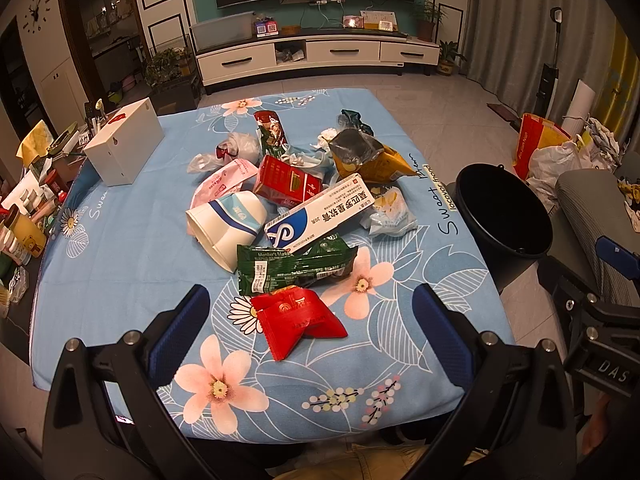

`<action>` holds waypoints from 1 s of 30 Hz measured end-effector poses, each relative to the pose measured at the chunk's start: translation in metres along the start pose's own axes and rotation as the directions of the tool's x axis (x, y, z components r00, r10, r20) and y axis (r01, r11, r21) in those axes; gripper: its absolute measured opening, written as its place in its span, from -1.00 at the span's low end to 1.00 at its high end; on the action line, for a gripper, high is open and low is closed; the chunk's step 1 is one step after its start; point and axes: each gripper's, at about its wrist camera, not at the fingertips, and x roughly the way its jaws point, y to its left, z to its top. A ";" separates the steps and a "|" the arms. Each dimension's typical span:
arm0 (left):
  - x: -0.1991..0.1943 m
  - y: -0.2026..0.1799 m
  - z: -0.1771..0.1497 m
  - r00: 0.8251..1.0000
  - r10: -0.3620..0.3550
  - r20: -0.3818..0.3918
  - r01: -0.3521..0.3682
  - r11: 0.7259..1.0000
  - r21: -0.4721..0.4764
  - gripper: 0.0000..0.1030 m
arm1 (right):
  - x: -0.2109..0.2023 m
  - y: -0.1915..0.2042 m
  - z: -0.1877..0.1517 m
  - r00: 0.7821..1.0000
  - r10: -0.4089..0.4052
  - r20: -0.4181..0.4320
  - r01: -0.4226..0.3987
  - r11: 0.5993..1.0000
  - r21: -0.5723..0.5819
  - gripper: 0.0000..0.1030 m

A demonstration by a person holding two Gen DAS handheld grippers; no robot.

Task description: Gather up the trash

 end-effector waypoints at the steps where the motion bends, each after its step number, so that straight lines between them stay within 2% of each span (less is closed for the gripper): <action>1: 0.000 0.000 0.000 1.000 0.000 0.000 0.000 1.000 0.000 0.95 | 0.000 0.000 0.000 1.000 0.001 0.000 -0.001 1.000 0.000 0.95; 9: 0.000 0.001 0.000 1.000 -0.005 0.001 0.005 1.000 -0.005 0.95 | 0.001 0.000 0.000 1.000 0.004 0.000 -0.004 1.000 0.002 0.95; 11: 0.000 0.005 0.000 0.999 -0.043 0.010 0.044 0.999 -0.019 0.95 | 0.003 -0.003 -0.002 1.000 0.024 0.006 -0.024 1.000 0.014 0.95; 14: -0.004 0.026 -0.006 0.986 -0.153 0.062 0.157 0.985 -0.068 0.95 | 0.007 -0.010 -0.005 0.990 0.138 0.023 -0.139 0.989 0.050 0.95; 17: 0.000 0.055 -0.018 0.978 -0.185 0.096 0.197 0.970 -0.142 0.95 | 0.016 -0.013 -0.011 0.974 0.223 0.033 -0.224 0.973 0.056 0.95; 19: 0.006 0.073 -0.026 0.979 -0.179 0.100 0.195 0.964 -0.180 0.95 | 0.023 -0.009 -0.013 0.967 0.254 0.021 -0.255 0.966 0.043 0.95; 22: 0.023 0.090 -0.041 0.981 -0.181 0.069 0.192 0.957 -0.218 0.95 | 0.041 0.002 -0.020 0.952 0.305 -0.020 -0.305 0.952 0.021 0.95; 26: 0.049 0.096 -0.057 0.969 -0.247 0.008 0.240 0.931 -0.275 0.95 | 0.069 0.017 -0.029 0.939 0.331 -0.093 -0.332 0.943 0.011 0.95; 30: 0.069 0.090 -0.058 0.960 -0.280 -0.019 0.266 0.930 -0.254 0.95 | 0.088 0.022 -0.031 0.925 0.354 -0.136 -0.354 0.935 0.027 0.95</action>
